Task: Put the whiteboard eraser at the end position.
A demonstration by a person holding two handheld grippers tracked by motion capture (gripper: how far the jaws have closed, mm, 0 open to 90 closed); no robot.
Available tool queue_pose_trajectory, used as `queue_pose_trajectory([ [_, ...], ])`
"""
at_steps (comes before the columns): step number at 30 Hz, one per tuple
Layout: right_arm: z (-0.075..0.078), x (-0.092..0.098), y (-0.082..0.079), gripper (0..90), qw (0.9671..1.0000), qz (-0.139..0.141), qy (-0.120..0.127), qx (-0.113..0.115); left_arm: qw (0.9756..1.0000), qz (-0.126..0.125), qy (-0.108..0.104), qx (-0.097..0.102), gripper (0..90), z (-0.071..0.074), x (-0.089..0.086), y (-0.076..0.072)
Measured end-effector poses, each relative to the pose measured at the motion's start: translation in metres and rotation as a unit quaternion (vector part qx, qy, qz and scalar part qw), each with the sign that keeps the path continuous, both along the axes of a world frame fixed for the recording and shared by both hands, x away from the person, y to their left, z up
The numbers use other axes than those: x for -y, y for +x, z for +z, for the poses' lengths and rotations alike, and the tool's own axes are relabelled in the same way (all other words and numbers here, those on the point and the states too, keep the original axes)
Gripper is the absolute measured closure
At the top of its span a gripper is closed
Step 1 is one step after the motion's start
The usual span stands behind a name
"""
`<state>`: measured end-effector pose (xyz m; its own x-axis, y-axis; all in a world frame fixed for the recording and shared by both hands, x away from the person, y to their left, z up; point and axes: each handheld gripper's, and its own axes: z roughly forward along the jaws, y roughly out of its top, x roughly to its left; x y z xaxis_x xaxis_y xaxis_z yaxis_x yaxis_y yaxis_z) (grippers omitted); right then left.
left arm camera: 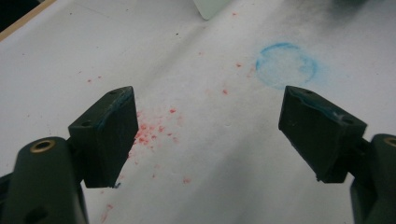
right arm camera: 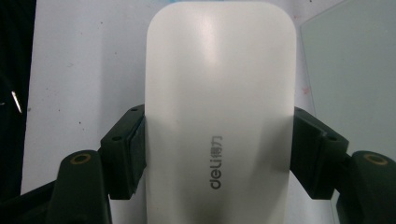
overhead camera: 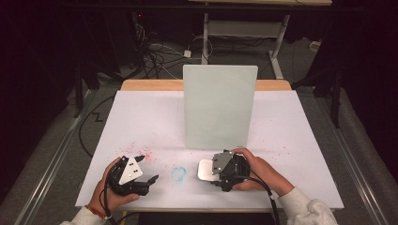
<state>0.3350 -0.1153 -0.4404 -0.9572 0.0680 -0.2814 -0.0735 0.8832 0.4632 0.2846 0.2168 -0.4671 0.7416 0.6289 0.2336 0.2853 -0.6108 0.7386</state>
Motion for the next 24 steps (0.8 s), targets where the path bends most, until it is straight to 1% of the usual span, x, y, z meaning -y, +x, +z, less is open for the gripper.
queue_pose_trajectory([
  [4,-0.006,-0.003,0.000,30.6,1.0000,-0.001,0.001,-0.005,1.0000,-0.001,0.001,0.000,19.1,0.000,0.000,0.000],
  [5,-0.008,-0.003,0.000,30.3,0.9999,-0.005,0.005,-0.008,1.0000,-0.001,0.001,0.000,19.1,0.000,-0.001,-0.001],
  [6,-0.007,-0.003,0.000,30.0,0.9999,-0.008,0.012,-0.008,1.0000,0.000,0.000,0.000,19.1,0.000,-0.001,-0.001],
  [8,-0.004,0.000,0.001,29.3,0.9989,-0.014,0.042,-0.014,1.0000,0.000,0.001,-0.001,19.1,0.000,-0.001,-0.001],
  [10,0.001,0.005,0.003,29.9,0.9975,-0.024,0.065,-0.016,1.0000,0.000,0.003,-0.001,19.1,0.000,-0.001,0.000],
  [13,0.005,0.011,0.005,29.0,0.9955,-0.036,0.087,-0.013,1.0000,-0.001,0.001,0.000,19.1,0.000,-0.001,-0.001],
  [16,0.012,0.020,0.006,27.4,0.9931,-0.051,0.106,0.004,1.0000,-0.001,0.001,0.000,19.1,0.000,0.000,0.000],
  [17,0.014,0.024,0.006,26.1,0.9917,-0.059,0.114,0.010,1.0000,-0.001,0.001,0.000,19.1,0.000,0.000,0.000],
  [18,0.017,0.029,0.006,25.2,0.9896,-0.069,0.125,0.020,1.0000,-0.001,0.001,0.001,19.1,0.000,0.001,0.000],
  [19,0.019,0.032,0.005,25.1,0.9882,-0.076,0.130,0.028,1.0000,-0.001,0.002,0.001,19.1,0.000,0.001,-0.001],
  [20,0.021,0.037,0.006,24.8,0.9859,-0.085,0.139,0.037,1.0000,-0.001,0.001,0.001,19.1,0.000,0.001,0.000],
  [22,0.026,0.046,0.006,22.9,0.9804,-0.107,0.156,0.055,1.0000,-0.001,0.001,0.001,19.1,0.000,0.001,0.000],
  [24,0.029,0.054,0.006,22.3,0.9756,-0.122,0.169,0.068,1.0000,-0.001,0.000,0.000,19.1,0.000,0.001,0.001],
])
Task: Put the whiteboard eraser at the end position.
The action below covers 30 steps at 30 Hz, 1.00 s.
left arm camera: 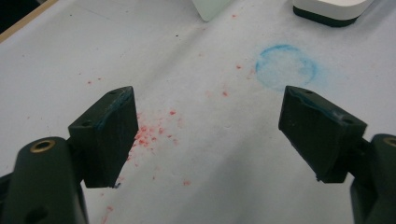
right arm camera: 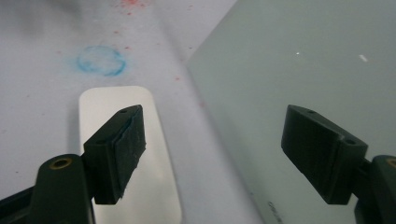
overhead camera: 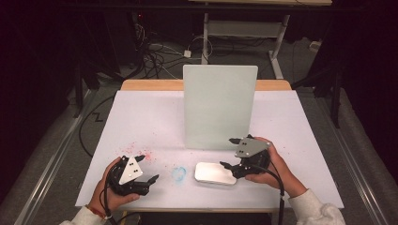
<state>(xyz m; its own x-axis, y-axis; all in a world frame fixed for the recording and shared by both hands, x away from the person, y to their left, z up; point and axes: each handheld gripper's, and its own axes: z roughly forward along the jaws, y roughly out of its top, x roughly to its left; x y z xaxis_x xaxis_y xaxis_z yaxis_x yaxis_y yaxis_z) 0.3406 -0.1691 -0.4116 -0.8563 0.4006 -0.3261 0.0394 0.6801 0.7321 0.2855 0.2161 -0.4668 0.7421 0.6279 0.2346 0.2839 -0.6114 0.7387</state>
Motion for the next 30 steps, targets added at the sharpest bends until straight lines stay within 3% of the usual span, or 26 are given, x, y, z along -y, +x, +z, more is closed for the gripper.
queue_pose_trajectory([
  [5,0.006,0.023,-0.005,21.9,0.9976,-0.047,0.034,0.037,1.0000,0.001,0.000,-0.002,19.1,0.000,0.000,0.002],
  [8,0.004,0.041,-0.010,20.8,0.9928,-0.091,0.042,0.066,1.0000,0.002,-0.003,0.000,19.1,0.000,0.000,0.004],
  [11,0.000,0.061,-0.014,18.7,0.9881,-0.122,0.061,0.071,1.0000,0.003,-0.001,0.002,19.1,0.001,0.000,0.004],
  [16,-0.018,0.098,-0.022,16.9,0.9773,-0.176,0.085,0.081,0.9998,0.015,-0.002,0.011,19.1,0.000,-0.002,0.005],
  [22,-0.031,0.115,-0.032,16.8,0.9674,-0.222,0.097,0.072,0.9997,0.019,-0.008,0.013,18.4,0.001,-0.002,0.007],
  [28,-0.029,0.113,-0.037,16.7,0.9665,-0.225,0.095,0.080,0.9997,0.016,-0.009,0.018,18.4,0.003,-0.001,0.007],
  [30,-0.031,0.112,-0.036,16.7,0.9675,-0.222,0.090,0.079,0.9997,0.016,-0.011,0.016,18.4,0.002,-0.001,0.008],
])
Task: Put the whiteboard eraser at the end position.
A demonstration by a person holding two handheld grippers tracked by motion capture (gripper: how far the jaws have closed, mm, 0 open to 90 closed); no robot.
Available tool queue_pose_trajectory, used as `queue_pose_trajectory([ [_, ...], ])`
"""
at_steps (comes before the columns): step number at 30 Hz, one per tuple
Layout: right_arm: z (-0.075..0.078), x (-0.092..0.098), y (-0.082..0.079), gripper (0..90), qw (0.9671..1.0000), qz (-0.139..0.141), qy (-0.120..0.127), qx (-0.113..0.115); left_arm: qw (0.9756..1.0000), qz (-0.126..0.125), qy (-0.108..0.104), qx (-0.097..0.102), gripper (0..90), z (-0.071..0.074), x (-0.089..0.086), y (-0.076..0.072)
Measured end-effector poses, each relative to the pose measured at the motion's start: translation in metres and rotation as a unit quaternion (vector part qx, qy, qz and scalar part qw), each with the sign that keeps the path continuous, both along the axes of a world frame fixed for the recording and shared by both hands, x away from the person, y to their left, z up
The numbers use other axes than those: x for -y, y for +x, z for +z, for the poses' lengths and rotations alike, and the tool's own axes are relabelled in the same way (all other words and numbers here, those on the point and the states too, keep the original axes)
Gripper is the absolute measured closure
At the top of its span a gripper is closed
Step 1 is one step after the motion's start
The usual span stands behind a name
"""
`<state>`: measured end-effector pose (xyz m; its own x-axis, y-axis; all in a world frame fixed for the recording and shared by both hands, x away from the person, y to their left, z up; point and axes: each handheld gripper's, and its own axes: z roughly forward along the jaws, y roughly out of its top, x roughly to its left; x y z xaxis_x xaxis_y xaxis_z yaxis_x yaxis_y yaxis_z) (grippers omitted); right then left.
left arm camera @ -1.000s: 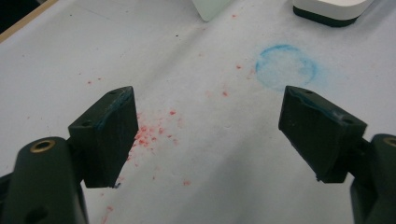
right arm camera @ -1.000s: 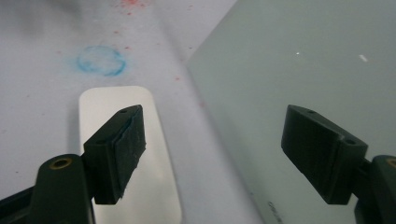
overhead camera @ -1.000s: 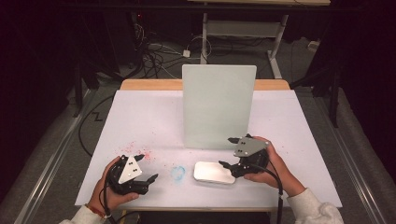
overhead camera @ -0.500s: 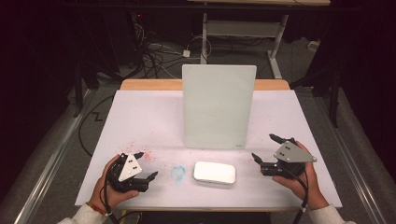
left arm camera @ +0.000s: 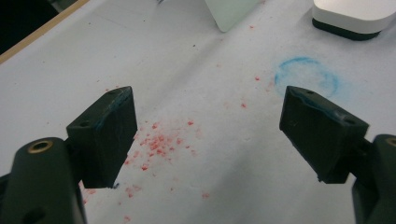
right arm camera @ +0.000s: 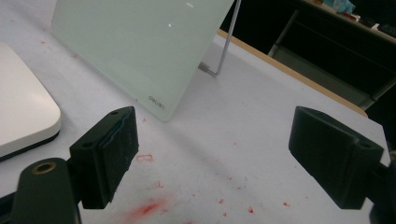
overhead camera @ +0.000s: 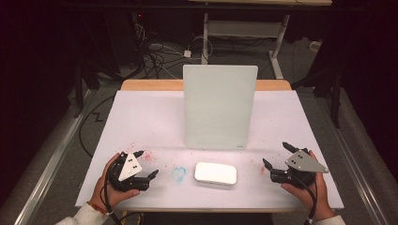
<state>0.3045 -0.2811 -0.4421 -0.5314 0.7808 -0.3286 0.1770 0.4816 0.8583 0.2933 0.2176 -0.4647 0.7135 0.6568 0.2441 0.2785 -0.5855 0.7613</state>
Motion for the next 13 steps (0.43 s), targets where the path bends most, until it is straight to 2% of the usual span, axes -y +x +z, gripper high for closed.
queue_pose_trajectory([
  [8,-0.0065,-0.0008,0.0053,16.7,0.9998,-0.007,-0.016,-0.010,1.0000,-0.001,0.003,-0.007,18.4,-0.0016,0.0023,0.0031],
  [13,-0.0062,0.0004,0.0061,16.7,0.9998,-0.007,-0.014,-0.011,0.9999,-0.002,0.006,-0.009,18.4,-0.0020,0.0040,0.0045],
])
